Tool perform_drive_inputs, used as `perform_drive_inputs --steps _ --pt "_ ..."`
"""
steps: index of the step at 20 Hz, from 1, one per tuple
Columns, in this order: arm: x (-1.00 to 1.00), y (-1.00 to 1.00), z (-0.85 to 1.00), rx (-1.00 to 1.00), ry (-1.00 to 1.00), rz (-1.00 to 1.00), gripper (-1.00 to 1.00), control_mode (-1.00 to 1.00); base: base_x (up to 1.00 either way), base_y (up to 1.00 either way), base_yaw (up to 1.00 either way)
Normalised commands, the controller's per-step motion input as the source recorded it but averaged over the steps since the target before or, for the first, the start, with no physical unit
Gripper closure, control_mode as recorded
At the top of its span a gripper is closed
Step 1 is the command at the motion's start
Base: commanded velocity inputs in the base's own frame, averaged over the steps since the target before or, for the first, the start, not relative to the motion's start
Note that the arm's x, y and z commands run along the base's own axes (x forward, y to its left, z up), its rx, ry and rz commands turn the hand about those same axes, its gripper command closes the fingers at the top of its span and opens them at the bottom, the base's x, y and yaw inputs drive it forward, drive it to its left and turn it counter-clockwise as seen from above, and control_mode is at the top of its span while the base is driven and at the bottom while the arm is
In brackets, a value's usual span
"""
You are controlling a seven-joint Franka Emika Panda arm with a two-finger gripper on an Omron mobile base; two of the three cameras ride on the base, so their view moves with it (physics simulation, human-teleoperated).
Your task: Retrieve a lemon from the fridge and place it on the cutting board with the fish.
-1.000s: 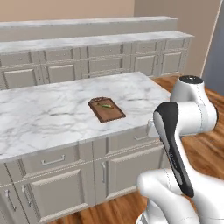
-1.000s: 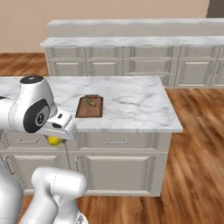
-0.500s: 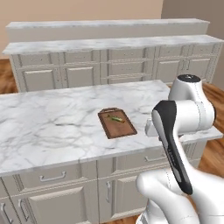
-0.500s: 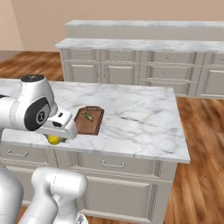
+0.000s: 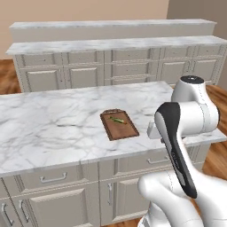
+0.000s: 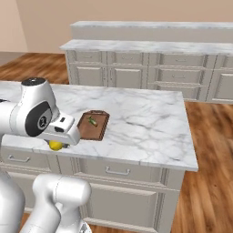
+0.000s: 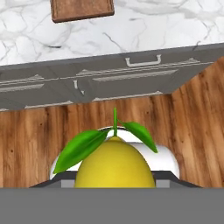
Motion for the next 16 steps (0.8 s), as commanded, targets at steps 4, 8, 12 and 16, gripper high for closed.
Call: perform_drive_inputs --steps 4,8,12,16 --pt "0.0 0.0 0.0 0.0 0.0 0.0 1.0 1.0 0.0 0.0 0.0" --pt "0.11 0.05 0.0 0.0 0.0 0.0 1.0 -1.0 0.01 0.02 0.0" --pt "0.82 0.19 0.0 0.0 0.0 0.06 1.0 -1.0 0.0 0.0 0.0" --pt "0.85 0.2 0.0 0.0 0.03 0.06 1.0 -1.0 0.0 0.0 0.0"
